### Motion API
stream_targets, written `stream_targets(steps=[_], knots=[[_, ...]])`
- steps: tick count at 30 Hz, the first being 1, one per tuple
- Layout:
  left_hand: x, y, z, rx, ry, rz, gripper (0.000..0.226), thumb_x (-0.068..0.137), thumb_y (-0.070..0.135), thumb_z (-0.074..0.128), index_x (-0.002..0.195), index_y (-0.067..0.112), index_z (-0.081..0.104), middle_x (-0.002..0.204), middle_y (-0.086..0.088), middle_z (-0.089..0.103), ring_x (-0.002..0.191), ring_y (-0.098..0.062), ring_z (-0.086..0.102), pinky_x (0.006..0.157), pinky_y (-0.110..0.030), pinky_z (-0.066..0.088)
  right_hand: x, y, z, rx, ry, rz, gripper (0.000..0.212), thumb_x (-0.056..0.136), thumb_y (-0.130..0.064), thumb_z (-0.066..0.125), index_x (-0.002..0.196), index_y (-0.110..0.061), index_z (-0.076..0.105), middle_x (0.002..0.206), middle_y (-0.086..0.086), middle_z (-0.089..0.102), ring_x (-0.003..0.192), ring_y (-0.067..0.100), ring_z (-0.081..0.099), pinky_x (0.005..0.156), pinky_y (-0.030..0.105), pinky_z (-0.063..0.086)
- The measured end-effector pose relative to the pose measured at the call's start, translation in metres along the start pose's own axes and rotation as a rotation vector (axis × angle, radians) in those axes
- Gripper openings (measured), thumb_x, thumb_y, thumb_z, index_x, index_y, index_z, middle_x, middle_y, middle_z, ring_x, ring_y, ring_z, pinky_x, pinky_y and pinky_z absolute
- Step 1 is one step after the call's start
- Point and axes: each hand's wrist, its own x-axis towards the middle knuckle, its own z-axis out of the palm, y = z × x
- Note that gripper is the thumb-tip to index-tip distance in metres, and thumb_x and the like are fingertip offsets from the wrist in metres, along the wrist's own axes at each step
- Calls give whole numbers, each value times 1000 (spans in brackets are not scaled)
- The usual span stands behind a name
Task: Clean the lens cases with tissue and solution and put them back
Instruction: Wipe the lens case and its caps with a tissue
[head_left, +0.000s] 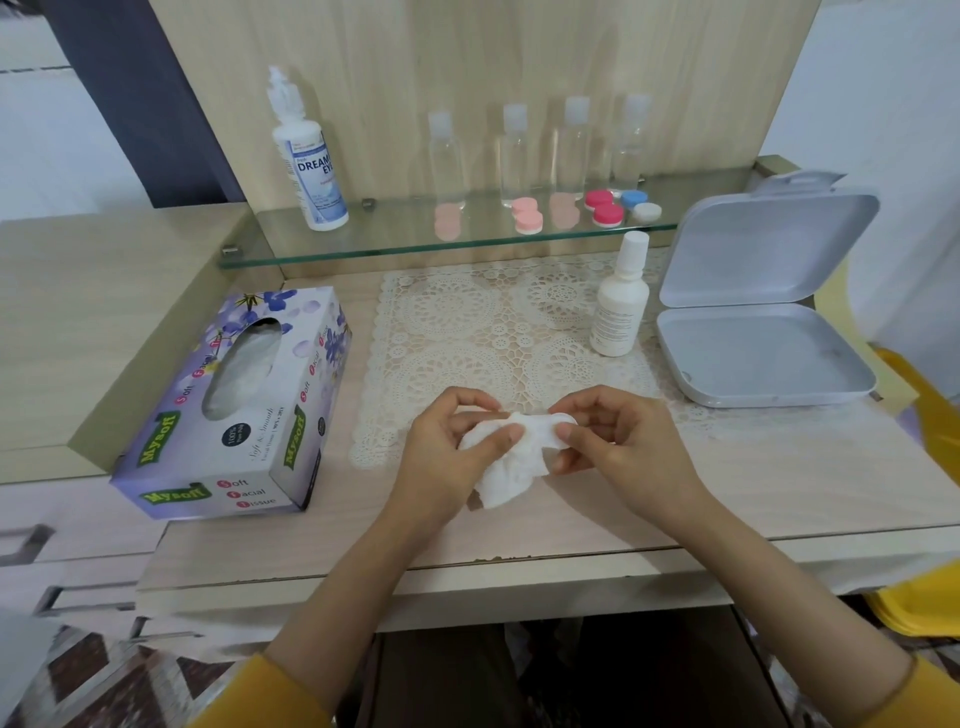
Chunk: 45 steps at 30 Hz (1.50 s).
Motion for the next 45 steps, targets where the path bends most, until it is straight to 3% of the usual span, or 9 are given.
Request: stream_targets(steps=[4, 8, 10, 15, 20, 24, 34, 39, 45], knots=[[0, -2, 3, 43, -13, 27, 21, 76, 7, 71, 88, 23, 69, 80, 9, 72, 80, -8, 68, 66, -21, 52, -1, -2, 3, 8, -3, -8, 22, 82, 10, 58, 79, -11, 64, 63, 10, 64, 51, 19, 63, 60, 34, 57], [-1, -1, 1, 68, 15, 16, 13, 75, 26, 67, 87, 27, 73, 86, 0, 73, 81, -28, 68, 65, -52, 52, -1, -2, 4, 26, 11, -8, 22, 82, 9, 59, 78, -12, 64, 60, 7, 63, 49, 18, 62, 56, 28, 55], [-1, 1, -1, 72, -21, -14, 17, 74, 26, 64, 89, 27, 73, 88, -1, 73, 82, -27, 68, 67, -56, 51, -1, -2, 3, 35, 12, -3, 22, 82, 9, 59, 78, -12, 64, 60, 6, 63, 48, 17, 62, 54, 24, 53], [0, 3, -2, 57, -7, 5, 17, 76, 5, 70, 90, 14, 72, 89, 0, 73, 82, -13, 69, 66, -25, 55, -2, -4, 3, 35, 15, -2, 22, 82, 8, 59, 79, -13, 64, 65, 10, 65, 49, 17, 63, 55, 24, 55], [1, 3, -2, 80, 11, 28, 17, 80, 6, 66, 86, 21, 72, 76, 11, 72, 71, -3, 66, 54, -16, 49, -1, -5, 3, 42, 20, -4, 20, 82, 7, 59, 79, -13, 63, 69, 17, 66, 48, 16, 63, 54, 23, 54], [0, 2, -1, 47, -13, 38, 25, 74, 1, 70, 89, 22, 71, 82, 14, 72, 82, -4, 67, 69, -16, 52, -2, -4, 3, 46, 25, -1, 19, 83, 7, 59, 81, -12, 64, 68, 13, 67, 50, 18, 63, 58, 28, 56], [0, 6, -4, 86, -12, 20, 22, 75, 2, 70, 87, 21, 72, 89, 5, 72, 84, -12, 68, 72, -32, 56, -2, -6, 5, 42, 23, -14, 21, 83, 7, 60, 80, -13, 64, 69, 16, 66, 50, 17, 63, 58, 26, 56], [-2, 6, 0, 66, 61, 64, 22, 71, 3, 74, 76, 24, 72, 73, 12, 72, 72, -6, 68, 61, -19, 53, -2, -5, 10, 51, 13, -18, 21, 82, 9, 59, 81, -12, 64, 67, 11, 66, 50, 18, 64, 57, 30, 57], [0, 4, -5, 97, 32, 54, 23, 78, 1, 67, 86, 23, 70, 85, 12, 70, 80, -2, 66, 66, -16, 53, 0, -6, 10, 45, 25, -18, 20, 82, 7, 60, 80, -13, 64, 70, 17, 66, 49, 16, 63, 55, 24, 54]])
